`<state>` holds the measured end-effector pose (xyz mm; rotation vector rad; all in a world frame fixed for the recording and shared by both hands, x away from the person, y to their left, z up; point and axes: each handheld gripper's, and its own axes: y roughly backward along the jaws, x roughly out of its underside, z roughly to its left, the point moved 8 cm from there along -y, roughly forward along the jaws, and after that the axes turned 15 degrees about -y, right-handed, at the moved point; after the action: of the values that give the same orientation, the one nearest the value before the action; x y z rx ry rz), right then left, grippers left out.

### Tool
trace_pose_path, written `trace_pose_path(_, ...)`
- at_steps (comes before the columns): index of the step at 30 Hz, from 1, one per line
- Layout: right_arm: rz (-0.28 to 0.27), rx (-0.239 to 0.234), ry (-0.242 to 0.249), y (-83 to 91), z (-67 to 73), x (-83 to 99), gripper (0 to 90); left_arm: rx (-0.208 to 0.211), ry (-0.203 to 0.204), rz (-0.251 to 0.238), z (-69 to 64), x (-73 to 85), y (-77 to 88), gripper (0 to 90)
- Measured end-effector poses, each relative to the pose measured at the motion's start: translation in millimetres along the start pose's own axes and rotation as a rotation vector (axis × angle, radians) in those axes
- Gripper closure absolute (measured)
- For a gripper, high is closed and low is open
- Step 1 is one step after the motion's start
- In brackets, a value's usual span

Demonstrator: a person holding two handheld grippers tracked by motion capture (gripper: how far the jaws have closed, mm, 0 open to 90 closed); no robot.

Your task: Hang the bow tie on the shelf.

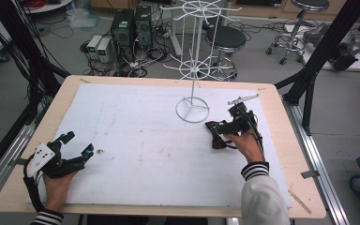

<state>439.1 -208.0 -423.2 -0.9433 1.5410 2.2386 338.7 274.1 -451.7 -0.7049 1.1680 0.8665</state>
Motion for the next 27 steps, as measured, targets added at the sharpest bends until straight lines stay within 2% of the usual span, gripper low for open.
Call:
trace_pose_path(3, 0.015, -0.003, 0.003, -4.2, 0.5, 0.2, 0.8, -0.001, 0.000, 0.000, 0.0, 0.0, 0.0, 12.3)
trace_pose_path(12, 0.069, 0.027, 0.008, -16.0, 0.1, 3.2, 0.8, 0.000, -0.003, -0.003, -0.2, -0.2, -0.1, 12.4)
trace_pose_path(13, 0.097, 0.038, -0.002, -20.1, -1.5, 6.1, 0.8, 0.002, -0.003, -0.002, -0.1, -0.2, -0.1, 12.4)
trace_pose_path(17, 0.125, 0.063, 0.007, -26.8, -4.3, 9.1, 0.9, 0.001, 0.000, -0.003, 0.0, -0.2, -0.1, 12.3)
trace_pose_path(20, 0.168, 0.083, -0.002, -34.5, -5.4, 13.6, 0.9, 0.001, -0.001, -0.002, 0.0, -0.2, 0.0, 12.4)
trace_pose_path(23, 0.179, 0.086, -0.009, -38.3, -5.9, 14.9, 0.9, 0.001, 0.001, -0.003, 0.0, -0.2, 0.0, 12.3)
trace_pose_path(24, 0.199, 0.090, -0.019, -41.7, -5.8, 17.0, 3.0, 0.001, 0.001, -0.002, 0.1, 0.0, 0.0, 12.4)
trace_pose_path(27, 0.218, 0.081, -0.009, -44.7, -4.6, 18.8, 4.8, 0.001, 0.002, -0.002, 0.1, -0.1, 0.0, 12.3)
